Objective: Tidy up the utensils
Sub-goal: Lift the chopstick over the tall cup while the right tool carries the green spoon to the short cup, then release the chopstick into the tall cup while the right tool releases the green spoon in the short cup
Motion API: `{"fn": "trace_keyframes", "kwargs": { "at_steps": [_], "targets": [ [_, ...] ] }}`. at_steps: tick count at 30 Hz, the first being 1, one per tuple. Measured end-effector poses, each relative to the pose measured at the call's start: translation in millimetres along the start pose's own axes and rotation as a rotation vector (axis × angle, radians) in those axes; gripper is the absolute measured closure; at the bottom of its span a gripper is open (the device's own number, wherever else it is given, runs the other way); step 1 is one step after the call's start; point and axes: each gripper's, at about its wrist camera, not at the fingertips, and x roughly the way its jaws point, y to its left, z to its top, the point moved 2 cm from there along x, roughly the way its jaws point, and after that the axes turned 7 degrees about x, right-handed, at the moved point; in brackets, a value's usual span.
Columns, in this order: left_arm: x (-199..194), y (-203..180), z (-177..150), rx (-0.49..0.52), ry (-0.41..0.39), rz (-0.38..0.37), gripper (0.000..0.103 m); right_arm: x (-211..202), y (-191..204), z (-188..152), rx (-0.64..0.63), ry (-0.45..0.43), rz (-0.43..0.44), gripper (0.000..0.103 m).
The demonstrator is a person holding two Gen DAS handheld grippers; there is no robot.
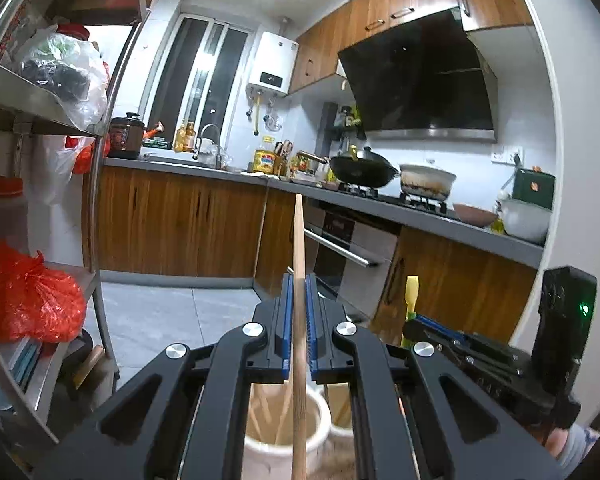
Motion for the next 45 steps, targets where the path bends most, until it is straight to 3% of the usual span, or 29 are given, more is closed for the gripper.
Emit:
{"fn": "trace_keyframes", "kwargs": {
  "at_steps": [4,12,17,21,26,34,45],
  "targets": [
    [21,6,0,-0.031,-0.015,0.021,0.097,22,-4,0,0.005,0.016,0.015,0.093],
    [53,0,-8,0.027,-0.047,0.100,0.097,45,-11,-14,0.013,0.047,0.021,0.093],
    [48,-11,-23,0.099,-0.053,0.108,0.097,51,-11,-24,-0.011,0.088,0.017,0.093],
    [30,-10,-31,0.093,-0.044,0.095,0.097,50,-11,-31,-0.019,0.119,0.019,0.093],
    [12,-1,-43,0.066,0.007,0.095,0.097,46,-9,-44,-0.043,0.158,0.007,0.093],
    [14,19,-64,0.005,0.160,0.126,0.097,50,-4,-58,-0.064,0.220,-0.007,0.093],
    [17,21,-72,0.010,0.180,0.137,0.097,57,-3,-67,-0.075,0.268,-0.017,0.093]
  ]
}}
